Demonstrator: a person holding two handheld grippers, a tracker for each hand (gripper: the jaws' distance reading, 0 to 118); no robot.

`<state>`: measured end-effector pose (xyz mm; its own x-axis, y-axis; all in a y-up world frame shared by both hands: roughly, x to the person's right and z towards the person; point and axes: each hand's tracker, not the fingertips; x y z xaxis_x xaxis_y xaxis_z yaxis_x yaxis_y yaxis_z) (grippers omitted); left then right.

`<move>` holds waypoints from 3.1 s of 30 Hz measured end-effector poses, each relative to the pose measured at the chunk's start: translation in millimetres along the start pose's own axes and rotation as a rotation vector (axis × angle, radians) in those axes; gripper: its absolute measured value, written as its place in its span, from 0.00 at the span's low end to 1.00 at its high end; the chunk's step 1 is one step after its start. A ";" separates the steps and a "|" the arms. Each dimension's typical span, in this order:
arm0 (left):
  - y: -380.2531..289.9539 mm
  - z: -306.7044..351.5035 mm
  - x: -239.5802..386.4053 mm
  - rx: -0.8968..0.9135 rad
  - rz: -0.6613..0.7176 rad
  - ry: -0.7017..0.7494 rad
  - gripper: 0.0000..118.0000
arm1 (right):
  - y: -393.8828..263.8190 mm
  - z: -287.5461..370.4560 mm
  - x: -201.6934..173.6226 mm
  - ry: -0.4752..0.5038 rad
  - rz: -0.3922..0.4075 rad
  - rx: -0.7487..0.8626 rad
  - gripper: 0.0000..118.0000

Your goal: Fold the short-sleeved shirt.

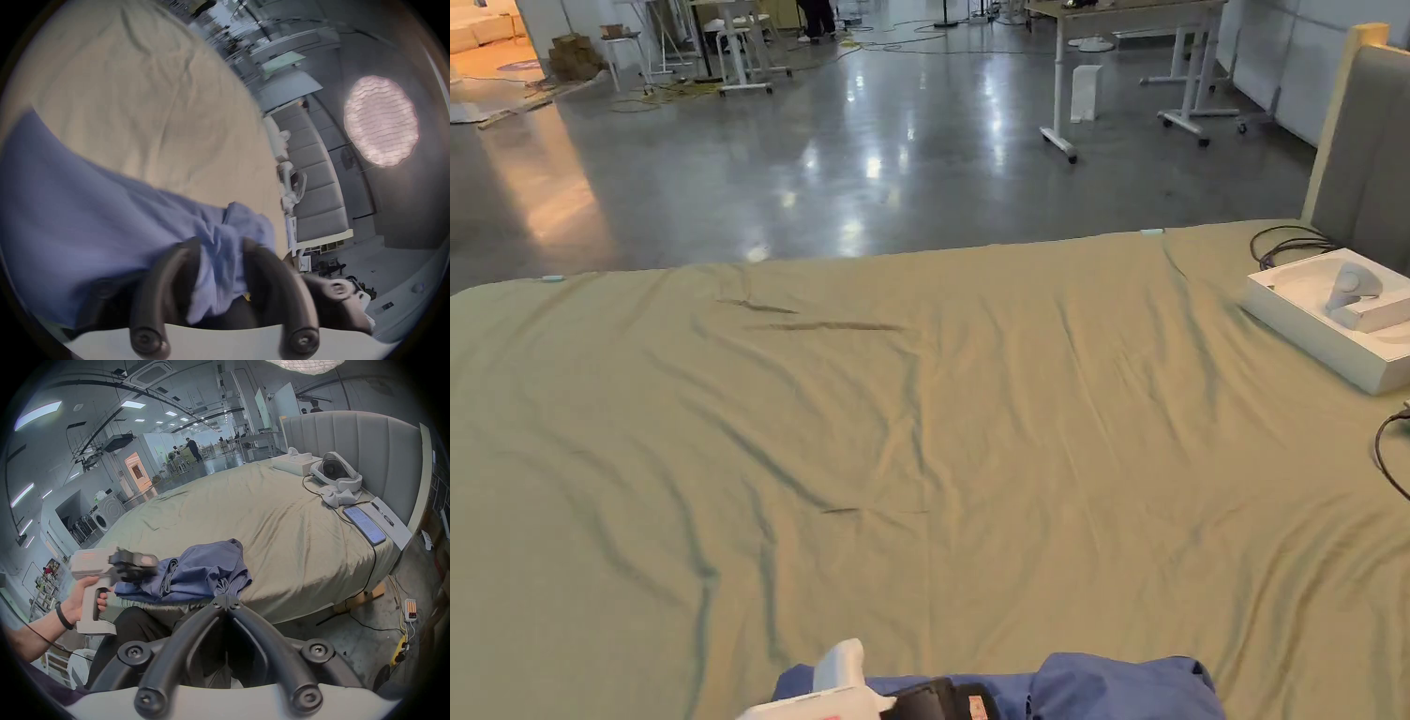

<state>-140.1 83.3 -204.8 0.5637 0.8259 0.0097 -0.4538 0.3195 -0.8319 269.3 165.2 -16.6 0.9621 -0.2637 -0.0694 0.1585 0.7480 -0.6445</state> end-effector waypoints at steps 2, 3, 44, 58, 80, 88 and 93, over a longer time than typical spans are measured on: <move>15.2 40.2 -3.5 0.054 -0.004 -0.016 0.73 | 0.2 -3.1 -0.8 0.012 0.001 -0.003 0.00; 20.7 59.6 -8.5 0.085 -0.012 -0.022 0.75 | 0.2 -4.8 -1.4 0.018 0.003 -0.006 0.00; 51.7 181.6 -65.0 0.281 0.080 -0.041 0.13 | 12.9 -17.3 -40.1 0.098 0.083 -0.022 0.00; -12.4 -42.3 50.2 -0.126 -0.179 -0.006 0.78 | -1.2 13.0 -2.0 -0.030 0.045 -0.021 0.00; -43.6 -101.0 32.1 -0.134 -0.069 0.196 0.02 | -5.1 7.1 4.8 0.012 0.007 -0.034 0.00; -20.9 -6.2 24.6 -0.034 0.186 -0.202 0.03 | 9.6 -18.0 -17.1 0.099 0.017 -0.070 0.00; -12.3 82.5 28.2 0.106 0.001 -0.115 0.03 | 25.4 -96.6 -34.5 0.335 -0.037 -0.167 0.00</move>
<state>-175.6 141.0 -148.5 0.4831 0.8721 0.0779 -0.5281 0.3612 -0.7686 218.7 134.4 -104.1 0.8262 -0.4937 -0.2713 0.1268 0.6322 -0.7644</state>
